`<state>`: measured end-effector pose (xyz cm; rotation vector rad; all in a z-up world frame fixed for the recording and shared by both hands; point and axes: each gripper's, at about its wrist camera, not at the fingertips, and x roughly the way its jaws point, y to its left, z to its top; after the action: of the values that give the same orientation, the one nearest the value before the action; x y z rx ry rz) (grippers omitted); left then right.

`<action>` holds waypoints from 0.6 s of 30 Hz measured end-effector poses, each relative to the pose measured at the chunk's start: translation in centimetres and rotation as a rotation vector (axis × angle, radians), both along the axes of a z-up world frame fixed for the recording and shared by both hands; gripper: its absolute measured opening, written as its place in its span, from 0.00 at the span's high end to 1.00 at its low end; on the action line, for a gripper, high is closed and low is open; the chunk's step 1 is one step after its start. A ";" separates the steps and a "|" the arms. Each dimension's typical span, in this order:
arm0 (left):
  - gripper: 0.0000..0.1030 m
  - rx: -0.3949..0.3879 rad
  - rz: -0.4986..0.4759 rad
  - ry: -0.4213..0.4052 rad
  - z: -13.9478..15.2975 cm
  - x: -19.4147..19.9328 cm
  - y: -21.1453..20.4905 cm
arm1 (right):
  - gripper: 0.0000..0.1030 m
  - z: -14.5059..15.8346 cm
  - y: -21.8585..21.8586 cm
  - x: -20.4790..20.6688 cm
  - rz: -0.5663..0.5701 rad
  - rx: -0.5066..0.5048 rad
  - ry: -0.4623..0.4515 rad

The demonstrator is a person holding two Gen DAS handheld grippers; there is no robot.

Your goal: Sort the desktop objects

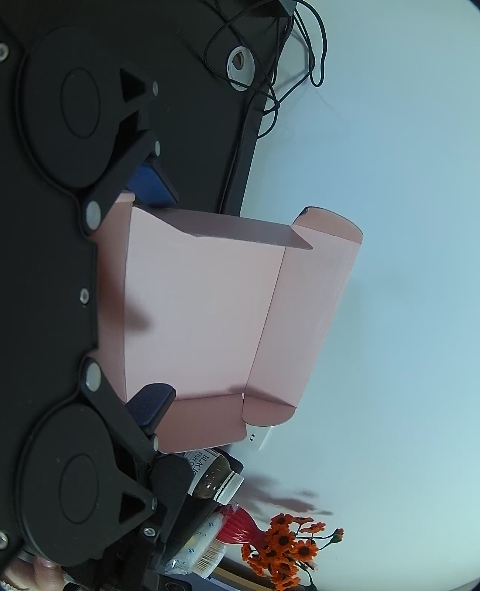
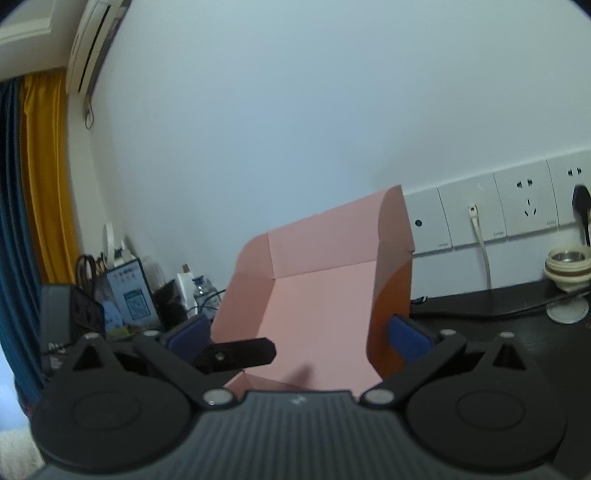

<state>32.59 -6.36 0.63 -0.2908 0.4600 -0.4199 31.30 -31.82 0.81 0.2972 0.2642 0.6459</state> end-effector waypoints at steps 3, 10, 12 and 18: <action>0.01 0.008 0.001 0.000 0.0 0.0 -0.1 | 0.01 0.0 -0.3 0.1 0.007 0.021 0.009; 0.01 0.026 0.004 -0.007 0.2 -0.2 -0.5 | 0.01 0.0 -0.5 0.4 0.009 0.046 0.018; 0.01 0.040 0.007 -0.013 0.1 -0.3 -0.7 | 0.01 -0.1 -0.9 0.4 0.012 0.059 0.023; 0.01 0.022 0.000 -0.012 0.0 0.0 -0.5 | 0.01 -0.4 -2.3 1.1 0.005 0.136 0.055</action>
<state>32.54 -6.86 0.61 -0.2666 0.4524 -0.4158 32.45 -34.08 0.38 0.4453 0.2741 0.6626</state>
